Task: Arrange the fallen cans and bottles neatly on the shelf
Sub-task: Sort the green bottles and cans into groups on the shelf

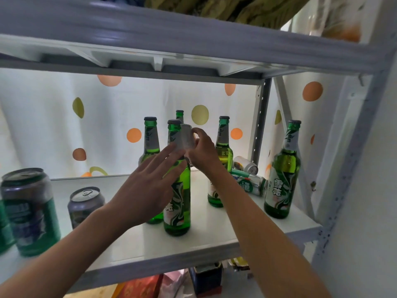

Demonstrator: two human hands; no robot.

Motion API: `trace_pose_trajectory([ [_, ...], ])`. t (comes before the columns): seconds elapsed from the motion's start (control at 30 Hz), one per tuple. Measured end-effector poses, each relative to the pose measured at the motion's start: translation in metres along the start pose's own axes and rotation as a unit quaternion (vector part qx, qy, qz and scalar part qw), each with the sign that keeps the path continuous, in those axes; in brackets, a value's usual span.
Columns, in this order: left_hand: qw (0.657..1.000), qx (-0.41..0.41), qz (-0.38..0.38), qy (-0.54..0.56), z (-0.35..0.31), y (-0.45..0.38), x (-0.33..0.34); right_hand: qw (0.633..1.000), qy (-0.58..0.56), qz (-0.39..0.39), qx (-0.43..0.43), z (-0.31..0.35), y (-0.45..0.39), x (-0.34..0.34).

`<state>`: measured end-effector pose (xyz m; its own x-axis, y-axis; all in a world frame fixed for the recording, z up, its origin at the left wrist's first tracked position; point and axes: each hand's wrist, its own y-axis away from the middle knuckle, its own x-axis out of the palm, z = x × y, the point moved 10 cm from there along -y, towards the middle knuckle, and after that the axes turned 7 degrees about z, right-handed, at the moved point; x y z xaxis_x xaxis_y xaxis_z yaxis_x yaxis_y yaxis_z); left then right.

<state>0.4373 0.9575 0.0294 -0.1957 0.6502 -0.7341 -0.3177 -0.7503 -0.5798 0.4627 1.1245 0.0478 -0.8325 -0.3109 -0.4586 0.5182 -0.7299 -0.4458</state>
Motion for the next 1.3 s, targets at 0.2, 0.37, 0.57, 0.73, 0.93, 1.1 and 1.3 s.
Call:
trace_pose_trajectory([
  [0.2,1.0,-0.003,-0.006,-0.007,-0.002,0.0,-0.004,0.998,-0.029,-0.032,-0.041,0.025,0.022,-0.029],
  [0.37,1.0,-0.022,-0.02,0.005,-0.006,-0.001,-0.01,0.997,-0.031,-0.066,-0.028,0.031,0.057,-0.063],
  [0.57,0.997,-0.045,-0.051,0.04,-0.013,-0.002,-0.021,0.986,-0.154,-0.057,0.022,0.021,0.11,-0.086],
  [0.73,0.991,-0.026,-0.101,0.085,-0.03,-0.004,-0.046,0.987,-0.151,-0.019,0.052,0.018,0.138,-0.093],
  [0.93,0.986,0.093,-0.09,0.105,-0.059,0.007,-0.055,0.983,-0.132,0.064,0.107,0.021,0.165,-0.073],
  [1.1,0.977,0.083,-0.08,0.178,-0.052,0.031,-0.052,0.983,-0.107,0.07,0.132,0.026,0.177,-0.051],
  [1.3,0.966,-0.016,-0.094,0.241,-0.021,0.063,-0.05,0.984,-0.114,0.054,0.124,0.042,0.179,-0.023],
])
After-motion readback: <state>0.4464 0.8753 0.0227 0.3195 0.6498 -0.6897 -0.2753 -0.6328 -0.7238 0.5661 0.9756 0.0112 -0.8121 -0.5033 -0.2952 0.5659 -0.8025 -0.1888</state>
